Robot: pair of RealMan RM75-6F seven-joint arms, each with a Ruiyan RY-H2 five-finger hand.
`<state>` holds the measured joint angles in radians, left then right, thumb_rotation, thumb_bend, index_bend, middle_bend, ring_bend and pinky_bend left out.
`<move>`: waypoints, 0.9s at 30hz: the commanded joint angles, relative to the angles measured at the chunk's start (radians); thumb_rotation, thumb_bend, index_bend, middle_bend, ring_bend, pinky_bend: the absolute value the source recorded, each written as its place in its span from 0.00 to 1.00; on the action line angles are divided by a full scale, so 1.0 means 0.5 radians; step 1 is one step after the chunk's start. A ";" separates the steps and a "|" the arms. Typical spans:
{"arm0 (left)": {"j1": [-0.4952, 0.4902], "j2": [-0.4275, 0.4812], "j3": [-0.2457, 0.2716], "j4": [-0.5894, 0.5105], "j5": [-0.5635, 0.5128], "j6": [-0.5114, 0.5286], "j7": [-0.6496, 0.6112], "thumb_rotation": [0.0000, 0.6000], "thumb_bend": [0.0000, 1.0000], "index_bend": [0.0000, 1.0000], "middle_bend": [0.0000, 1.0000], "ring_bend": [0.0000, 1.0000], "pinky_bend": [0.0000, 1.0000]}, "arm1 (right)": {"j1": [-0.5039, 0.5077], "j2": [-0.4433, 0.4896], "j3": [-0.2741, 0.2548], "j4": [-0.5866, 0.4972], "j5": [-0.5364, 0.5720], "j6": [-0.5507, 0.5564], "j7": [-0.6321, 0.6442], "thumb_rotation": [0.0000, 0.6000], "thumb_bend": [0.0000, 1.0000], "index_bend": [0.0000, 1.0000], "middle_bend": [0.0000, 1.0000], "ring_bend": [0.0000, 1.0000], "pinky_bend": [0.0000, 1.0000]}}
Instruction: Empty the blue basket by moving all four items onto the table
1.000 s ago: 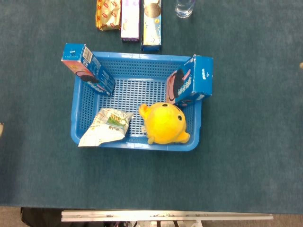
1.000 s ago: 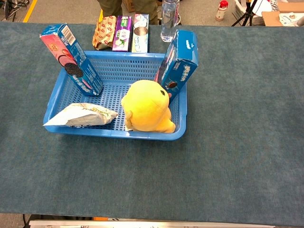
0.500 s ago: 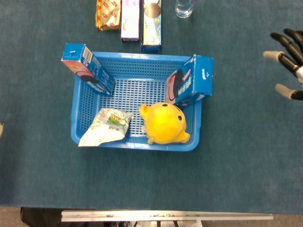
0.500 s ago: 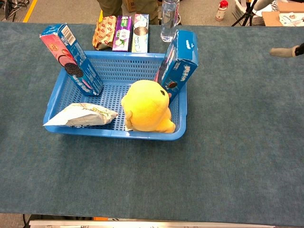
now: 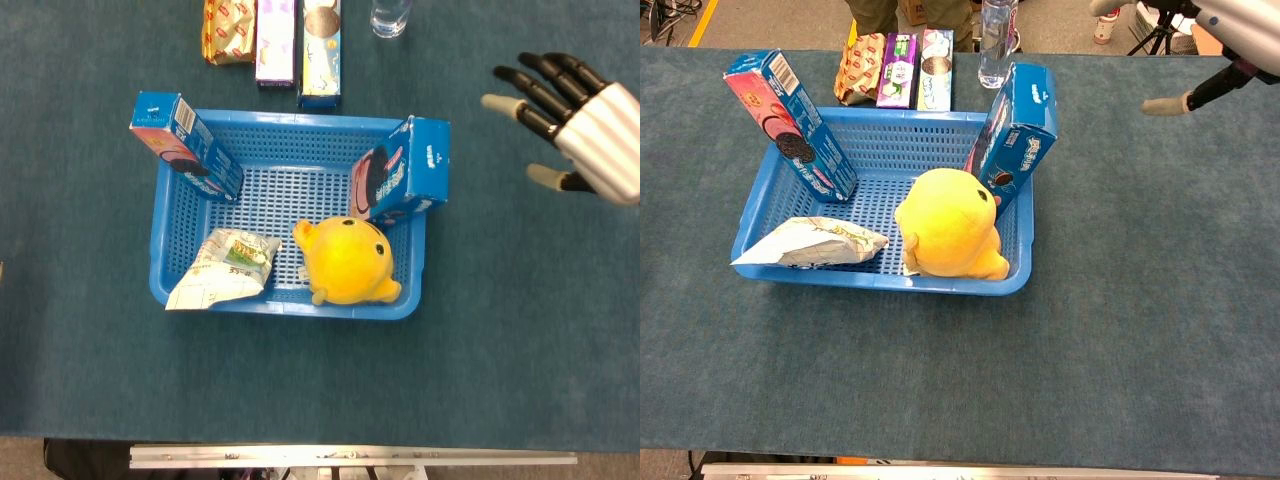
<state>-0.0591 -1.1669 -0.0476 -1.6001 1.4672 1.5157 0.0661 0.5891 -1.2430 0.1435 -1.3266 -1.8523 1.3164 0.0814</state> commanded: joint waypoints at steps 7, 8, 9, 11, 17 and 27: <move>0.013 0.006 0.002 0.001 0.009 0.018 -0.020 1.00 0.25 0.27 0.21 0.16 0.37 | 0.185 -0.140 -0.040 0.169 -0.084 -0.056 0.032 1.00 0.00 0.20 0.16 0.11 0.20; 0.015 0.006 0.003 0.003 0.008 0.019 -0.023 1.00 0.25 0.27 0.21 0.16 0.37 | 0.202 -0.152 -0.043 0.181 -0.089 -0.061 0.032 1.00 0.00 0.20 0.16 0.11 0.20; 0.018 0.006 0.003 0.005 0.007 0.021 -0.029 1.00 0.25 0.27 0.21 0.16 0.37 | 0.224 -0.167 -0.047 0.195 -0.094 -0.069 0.033 1.00 0.00 0.20 0.16 0.11 0.20; 0.022 0.006 0.004 0.011 0.004 0.022 -0.038 1.00 0.25 0.27 0.21 0.17 0.37 | 0.254 -0.188 -0.051 0.216 -0.097 -0.079 0.034 1.00 0.00 0.20 0.16 0.11 0.20; 0.039 0.006 0.006 0.028 -0.002 0.035 -0.069 1.00 0.25 0.27 0.21 0.17 0.38 | 0.345 -0.274 -0.059 0.287 -0.080 -0.107 0.057 1.00 0.00 0.20 0.16 0.11 0.20; 0.056 -0.001 0.005 0.057 -0.014 0.041 -0.110 1.00 0.25 0.27 0.21 0.17 0.38 | 0.460 -0.373 -0.099 0.377 -0.042 -0.184 0.094 1.00 0.00 0.20 0.16 0.11 0.20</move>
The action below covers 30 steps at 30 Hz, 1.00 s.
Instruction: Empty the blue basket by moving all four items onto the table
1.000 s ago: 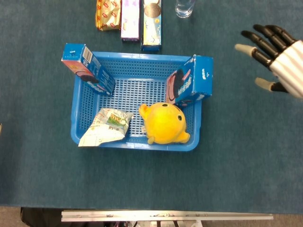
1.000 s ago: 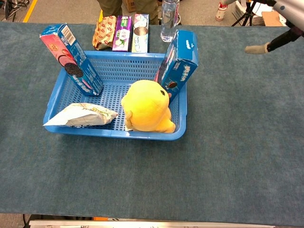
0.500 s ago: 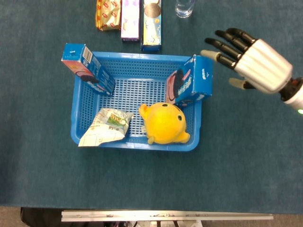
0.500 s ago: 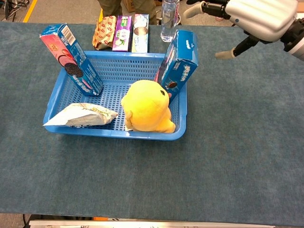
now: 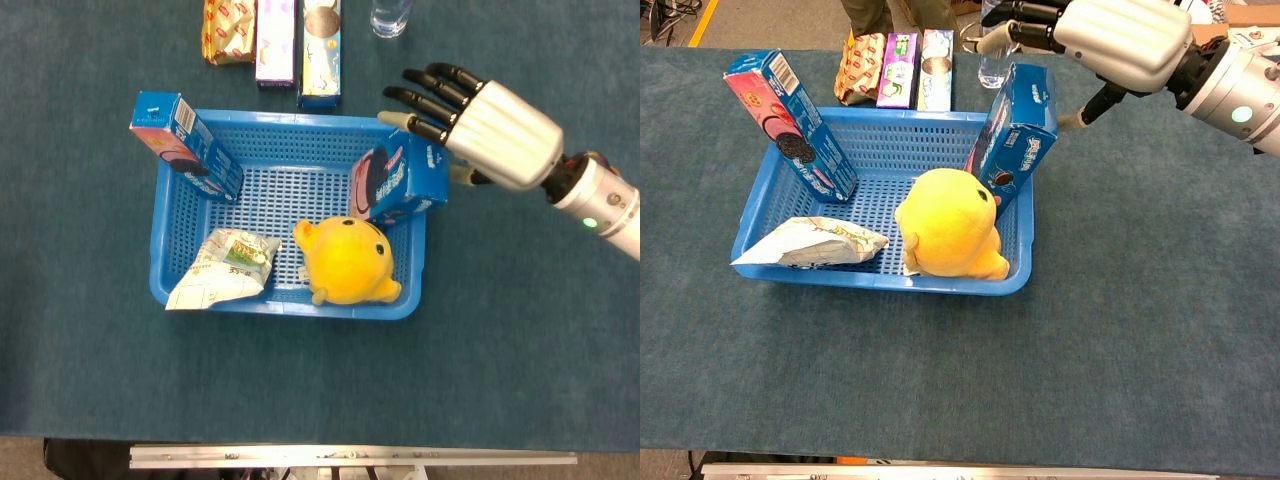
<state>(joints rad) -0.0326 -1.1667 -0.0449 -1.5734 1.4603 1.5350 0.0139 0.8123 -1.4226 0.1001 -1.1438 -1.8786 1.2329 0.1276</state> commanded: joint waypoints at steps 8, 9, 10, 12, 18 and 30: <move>0.013 -0.004 -0.001 0.020 -0.001 0.007 -0.034 1.00 0.25 0.27 0.21 0.17 0.38 | 0.044 -0.060 -0.044 0.043 0.061 -0.051 -0.034 1.00 0.00 0.22 0.25 0.18 0.21; 0.015 -0.005 0.000 0.022 -0.002 0.007 -0.036 1.00 0.25 0.27 0.21 0.17 0.38 | 0.044 -0.064 -0.045 0.045 0.067 -0.046 -0.041 1.00 0.00 0.24 0.27 0.19 0.21; 0.016 -0.006 -0.001 0.025 -0.002 0.008 -0.039 1.00 0.25 0.27 0.21 0.17 0.38 | 0.043 -0.066 -0.047 0.048 0.073 -0.040 -0.049 1.00 0.00 0.28 0.31 0.20 0.21; 0.016 -0.007 -0.001 0.029 -0.002 0.006 -0.042 1.00 0.25 0.27 0.21 0.17 0.38 | 0.040 -0.071 -0.050 0.053 0.081 -0.025 -0.056 1.00 0.00 0.36 0.37 0.23 0.22; 0.019 -0.010 -0.001 0.030 0.004 0.008 -0.039 1.00 0.25 0.27 0.21 0.17 0.38 | 0.027 -0.082 -0.058 0.069 0.110 0.019 -0.083 1.00 0.00 0.55 0.52 0.32 0.22; 0.018 -0.012 -0.004 0.028 0.003 0.002 -0.033 1.00 0.25 0.27 0.21 0.17 0.38 | 0.009 -0.094 -0.062 0.070 0.142 0.110 -0.102 1.00 0.00 0.75 0.68 0.45 0.24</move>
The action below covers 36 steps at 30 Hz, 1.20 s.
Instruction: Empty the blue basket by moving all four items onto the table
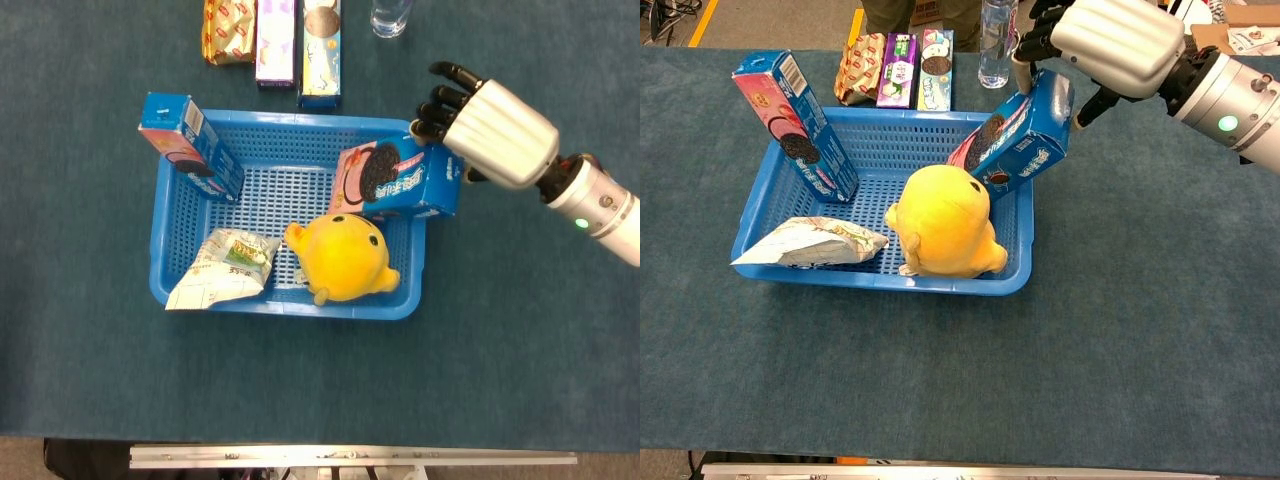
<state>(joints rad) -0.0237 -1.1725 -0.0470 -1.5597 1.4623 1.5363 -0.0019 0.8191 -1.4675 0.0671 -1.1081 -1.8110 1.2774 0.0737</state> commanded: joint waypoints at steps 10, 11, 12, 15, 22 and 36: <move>-0.008 0.005 -0.008 -0.011 0.002 -0.006 0.010 1.00 0.25 0.27 0.21 0.17 0.38 | -0.016 0.122 0.110 -0.297 0.114 0.098 0.072 1.00 0.00 0.77 0.69 0.47 0.24; -0.009 0.007 -0.009 -0.017 0.005 -0.005 0.016 1.00 0.25 0.27 0.21 0.17 0.38 | -0.019 0.153 0.122 -0.349 0.118 0.109 0.057 1.00 0.00 0.77 0.69 0.47 0.24; -0.009 0.009 -0.009 -0.022 0.008 -0.004 0.021 1.00 0.25 0.27 0.21 0.17 0.38 | -0.023 0.177 0.131 -0.389 0.121 0.117 0.043 1.00 0.00 0.77 0.69 0.47 0.24; -0.011 0.013 -0.009 -0.039 0.016 0.001 0.042 1.00 0.25 0.27 0.21 0.17 0.38 | -0.039 0.260 0.155 -0.521 0.125 0.145 -0.014 1.00 0.00 0.77 0.69 0.47 0.24; -0.024 0.020 -0.016 -0.076 0.013 -0.009 0.091 1.00 0.25 0.27 0.21 0.17 0.38 | -0.105 0.445 0.185 -0.771 0.108 0.220 -0.165 1.00 0.00 0.77 0.69 0.47 0.24; -0.038 0.025 -0.019 -0.118 0.017 -0.017 0.144 1.00 0.25 0.27 0.21 0.17 0.38 | -0.366 0.838 0.150 -1.093 0.060 0.356 -0.608 1.00 0.00 0.77 0.70 0.49 0.24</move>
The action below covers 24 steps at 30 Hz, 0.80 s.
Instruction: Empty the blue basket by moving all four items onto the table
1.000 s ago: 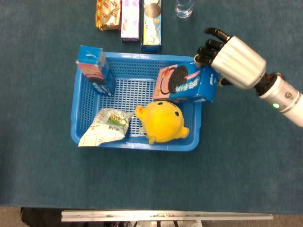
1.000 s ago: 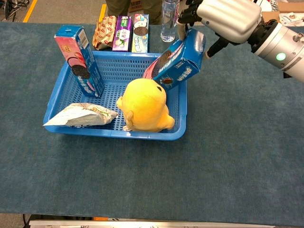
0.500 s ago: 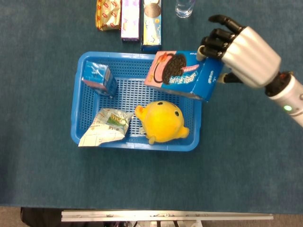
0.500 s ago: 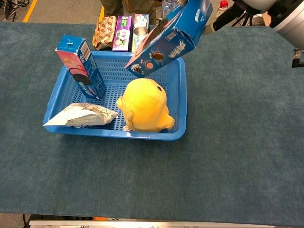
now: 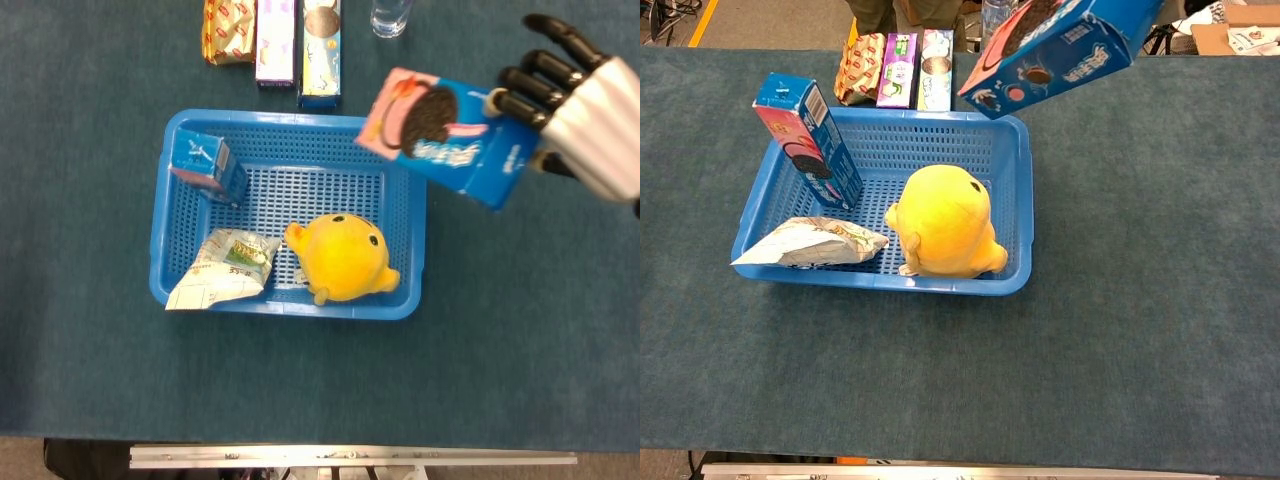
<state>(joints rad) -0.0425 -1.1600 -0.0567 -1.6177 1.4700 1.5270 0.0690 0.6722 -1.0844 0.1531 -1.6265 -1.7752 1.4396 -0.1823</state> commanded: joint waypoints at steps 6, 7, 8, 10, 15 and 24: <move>-0.003 0.004 0.000 -0.014 0.005 0.002 0.011 1.00 0.25 0.27 0.21 0.17 0.38 | -0.235 0.210 -0.073 -0.186 0.006 0.081 -0.298 1.00 0.00 0.77 0.70 0.50 0.25; -0.004 0.004 0.001 -0.016 0.009 0.004 0.014 1.00 0.25 0.27 0.21 0.17 0.38 | -0.264 0.232 -0.082 -0.212 0.018 0.083 -0.338 1.00 0.00 0.77 0.70 0.50 0.25; -0.004 0.005 0.001 -0.020 0.012 0.007 0.017 1.00 0.25 0.27 0.21 0.17 0.38 | -0.304 0.263 -0.097 -0.258 0.039 0.082 -0.399 1.00 0.00 0.77 0.70 0.51 0.25; -0.005 0.006 0.002 -0.025 0.018 0.010 0.020 1.00 0.25 0.27 0.21 0.17 0.38 | -0.368 0.311 -0.124 -0.339 0.074 0.077 -0.491 1.00 0.00 0.77 0.70 0.52 0.25; -0.010 0.014 0.007 -0.043 0.031 0.006 0.027 1.00 0.25 0.27 0.21 0.17 0.38 | -0.557 0.438 -0.229 -0.580 0.190 0.051 -0.726 1.00 0.00 0.77 0.70 0.53 0.26; -0.021 0.014 0.008 -0.066 0.033 -0.006 0.067 1.00 0.25 0.27 0.21 0.17 0.38 | -0.776 0.656 -0.380 -0.938 0.401 -0.056 -0.902 1.00 0.00 0.48 0.51 0.47 0.26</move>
<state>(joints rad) -0.0527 -1.1526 -0.0524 -1.6504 1.4866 1.5246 0.1022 0.3030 -0.7753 -0.0226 -2.0742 -1.5900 1.4232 -0.6251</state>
